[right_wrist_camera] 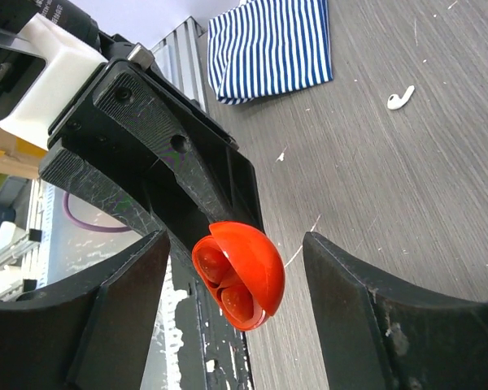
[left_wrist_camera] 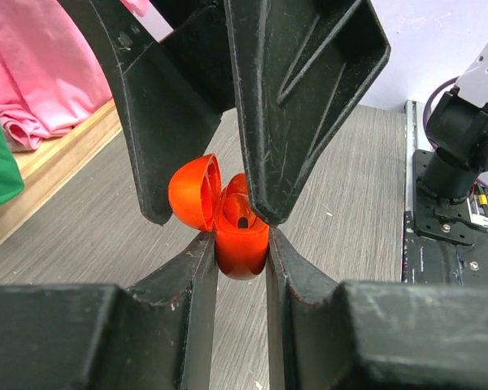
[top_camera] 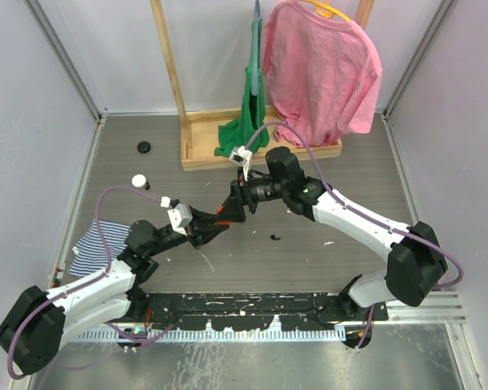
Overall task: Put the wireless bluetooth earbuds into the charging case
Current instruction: Close the charging case.
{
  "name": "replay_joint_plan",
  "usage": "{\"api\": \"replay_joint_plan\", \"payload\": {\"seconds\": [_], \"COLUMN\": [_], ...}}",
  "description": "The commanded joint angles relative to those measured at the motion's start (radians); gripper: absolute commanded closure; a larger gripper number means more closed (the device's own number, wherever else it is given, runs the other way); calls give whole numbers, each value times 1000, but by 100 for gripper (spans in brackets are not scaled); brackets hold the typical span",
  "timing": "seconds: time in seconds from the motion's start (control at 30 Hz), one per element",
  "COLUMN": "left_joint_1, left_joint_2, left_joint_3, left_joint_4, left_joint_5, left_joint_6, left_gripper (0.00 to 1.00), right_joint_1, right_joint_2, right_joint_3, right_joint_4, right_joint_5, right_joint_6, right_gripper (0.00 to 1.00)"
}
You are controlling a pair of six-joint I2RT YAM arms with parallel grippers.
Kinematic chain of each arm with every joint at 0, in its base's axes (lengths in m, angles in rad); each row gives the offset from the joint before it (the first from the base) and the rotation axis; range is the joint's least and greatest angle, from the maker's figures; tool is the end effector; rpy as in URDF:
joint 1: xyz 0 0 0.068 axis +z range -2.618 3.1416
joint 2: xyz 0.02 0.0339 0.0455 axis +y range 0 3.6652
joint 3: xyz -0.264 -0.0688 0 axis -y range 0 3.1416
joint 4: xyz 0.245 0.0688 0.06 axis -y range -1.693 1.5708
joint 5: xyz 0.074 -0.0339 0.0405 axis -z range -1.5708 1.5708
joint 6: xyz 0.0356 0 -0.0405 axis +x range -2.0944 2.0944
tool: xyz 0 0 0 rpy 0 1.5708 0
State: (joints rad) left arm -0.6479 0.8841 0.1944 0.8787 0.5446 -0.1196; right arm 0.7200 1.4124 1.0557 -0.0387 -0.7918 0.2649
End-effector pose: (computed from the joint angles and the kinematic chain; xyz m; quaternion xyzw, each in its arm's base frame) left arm 0.1343 -0.1248 0.2277 0.3603 0.5383 -0.4368 0.6241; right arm 0.2241 0.2302 0.3067 -0.3815 0.6998 0.5247 0.2990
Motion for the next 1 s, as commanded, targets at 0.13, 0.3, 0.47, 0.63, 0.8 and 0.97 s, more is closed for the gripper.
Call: {"api": "replay_joint_plan", "payload": {"seconds": [0.13,0.3,0.47,0.63,0.8,0.97], "left_joint_1": [-2,-2,-2,-2,-2,-3], "left_joint_2": [-6,-6,-4,-5,-2,5], "left_joint_3": [42,43,46,47,51,58], "left_joint_4": [60,55,47,41,36,25], "left_joint_5": [-31,-38,-46,-51,-56,-47], "left_joint_6": [1,1,2,3,2,-1], "left_gripper": [100,100,100,100,100,100], "right_joint_1": [-4,-6,-7,-8,-8,-8], "right_joint_2": [-41,-83,-110,-126,-151,-191], "right_joint_3": [34,30,22,14,3,-19], "right_joint_4": [36,29,27,21,-9,-53], "right_joint_5": [-70,-78,-67,-62,27,155], "right_joint_6": [0,-13,-22,-31,-71,-141], "right_gripper": [27,27,27,27,27,27]}}
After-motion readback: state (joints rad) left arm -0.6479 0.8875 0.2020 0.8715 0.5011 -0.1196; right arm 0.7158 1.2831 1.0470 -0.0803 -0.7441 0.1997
